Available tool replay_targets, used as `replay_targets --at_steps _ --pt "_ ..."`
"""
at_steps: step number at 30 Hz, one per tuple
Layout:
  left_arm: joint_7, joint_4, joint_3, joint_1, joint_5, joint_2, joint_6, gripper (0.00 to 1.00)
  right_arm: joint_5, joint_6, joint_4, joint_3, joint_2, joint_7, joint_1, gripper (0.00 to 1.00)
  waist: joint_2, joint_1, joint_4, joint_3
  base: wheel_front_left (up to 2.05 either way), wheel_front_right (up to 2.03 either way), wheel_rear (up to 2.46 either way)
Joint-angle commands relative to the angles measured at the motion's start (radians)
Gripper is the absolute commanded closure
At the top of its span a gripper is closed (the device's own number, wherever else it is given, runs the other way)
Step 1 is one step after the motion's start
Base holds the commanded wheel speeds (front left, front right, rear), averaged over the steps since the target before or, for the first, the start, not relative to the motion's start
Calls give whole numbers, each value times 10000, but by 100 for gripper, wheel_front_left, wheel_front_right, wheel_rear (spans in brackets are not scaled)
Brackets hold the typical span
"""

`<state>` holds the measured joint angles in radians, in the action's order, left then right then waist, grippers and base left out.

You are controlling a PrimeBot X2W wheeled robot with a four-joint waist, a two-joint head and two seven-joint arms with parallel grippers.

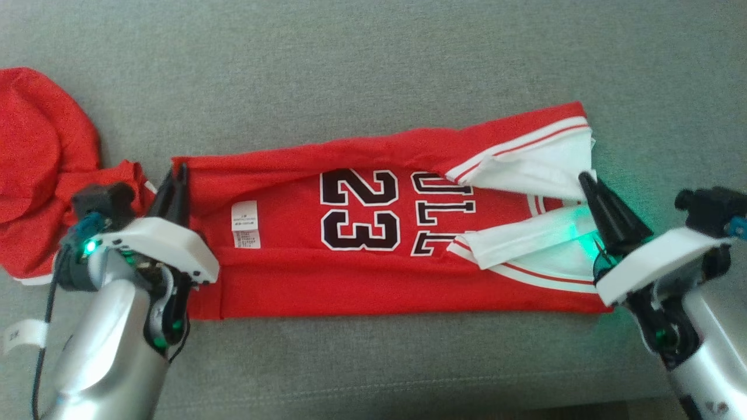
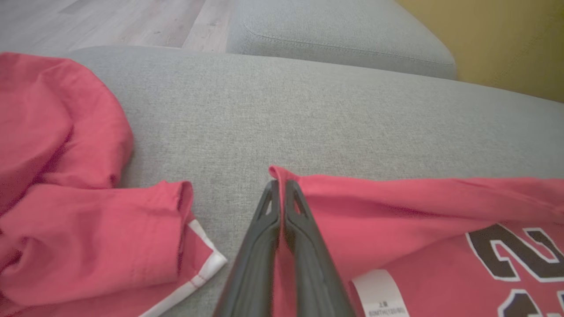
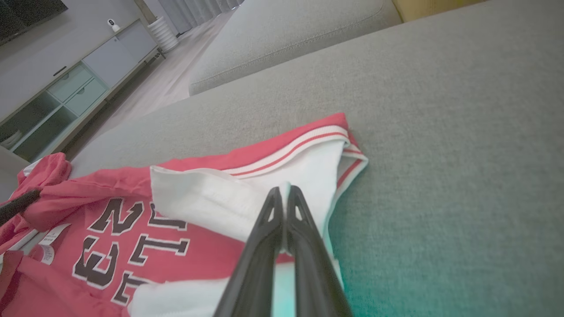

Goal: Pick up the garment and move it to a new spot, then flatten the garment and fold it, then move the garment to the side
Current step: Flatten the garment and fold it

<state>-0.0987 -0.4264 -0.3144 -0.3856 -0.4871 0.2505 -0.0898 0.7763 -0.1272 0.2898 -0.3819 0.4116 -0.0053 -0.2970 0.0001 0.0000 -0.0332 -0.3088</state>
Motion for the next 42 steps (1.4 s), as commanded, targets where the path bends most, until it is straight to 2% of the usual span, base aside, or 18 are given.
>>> replay_targets --at_steps 1,6,15,16,18,19,20,21,24,31,32,33,34,36,42 --pt "-41 388 417 -138 -22 395 -72 100 -105 -35 -369 22 75 8 170 100 -1 0 -20 26 0 0 0" --pt "10 806 553 241 -152 576 -173 100 -404 -35 -783 514 -297 353 1030 100 -1 0 -73 159 0 0 0" --pt "207 1058 734 1115 -594 519 -395 100 -1023 -35 -1388 1161 -927 960 2226 100 -1 0 -195 397 0 0 0" --pt "250 1077 758 1228 -677 498 -403 96 -1045 -35 -1448 1207 -1002 1046 2333 100 -1 0 -198 414 0 0 0" --pt "351 1086 781 1440 -812 462 -426 76 -1124 -35 -1578 1277 -1106 1192 2511 100 -1 0 -193 444 0 0 0" --pt "359 1083 814 1531 -867 434 -472 60 -1153 -35 -1621 1344 -1167 1246 2601 87 -1 0 -186 456 0 0 0" --pt "341 1063 846 1605 -898 420 -521 0 -1196 -35 -1667 1405 -1220 1304 2682 67 -1 0 -179 466 0 0 0" --pt "316 1035 858 1668 -904 410 -565 0 -1244 -35 -1720 1479 -1281 1334 2755 0 -1 0 -171 476 0 0 0" --pt "108 991 865 1824 -841 378 -693 0 -1501 -35 -1940 1689 -1461 1319 2933 0 -1 0 -164 526 0 0 0" --pt "-1026 1603 806 2341 89 378 -1658 0 -2967 -35 -3083 2567 -2032 454 3217 0 -1 0 -246 790 0 0 0" --pt "-1026 1603 806 2341 89 378 -1658 0 -2967 -35 -3083 2567 -2032 454 3217 0 -1 0 -246 790 0 0 0" --pt "-1139 1787 797 2410 229 387 -1779 0 -3200 -35 -3265 2714 -2106 342 3227 0 -1 0 -258 831 0 0 0" --pt "-1304 2218 758 2540 563 390 -2079 0 -3568 -35 -3612 2928 -2247 197 3227 0 -1 0 -266 923 0 0 0" --pt "-1408 2721 718 2648 828 370 -2301 0 -3902 -35 -3967 3090 -2375 100 3205 0 -1 0 -260 1014 0 0 0" --pt "-1491 4031 343 2897 1470 373 -2605 0 -4579 -35 -4629 3323 -2635 283 3232 0 -1 0 -245 1290 0 0 0"
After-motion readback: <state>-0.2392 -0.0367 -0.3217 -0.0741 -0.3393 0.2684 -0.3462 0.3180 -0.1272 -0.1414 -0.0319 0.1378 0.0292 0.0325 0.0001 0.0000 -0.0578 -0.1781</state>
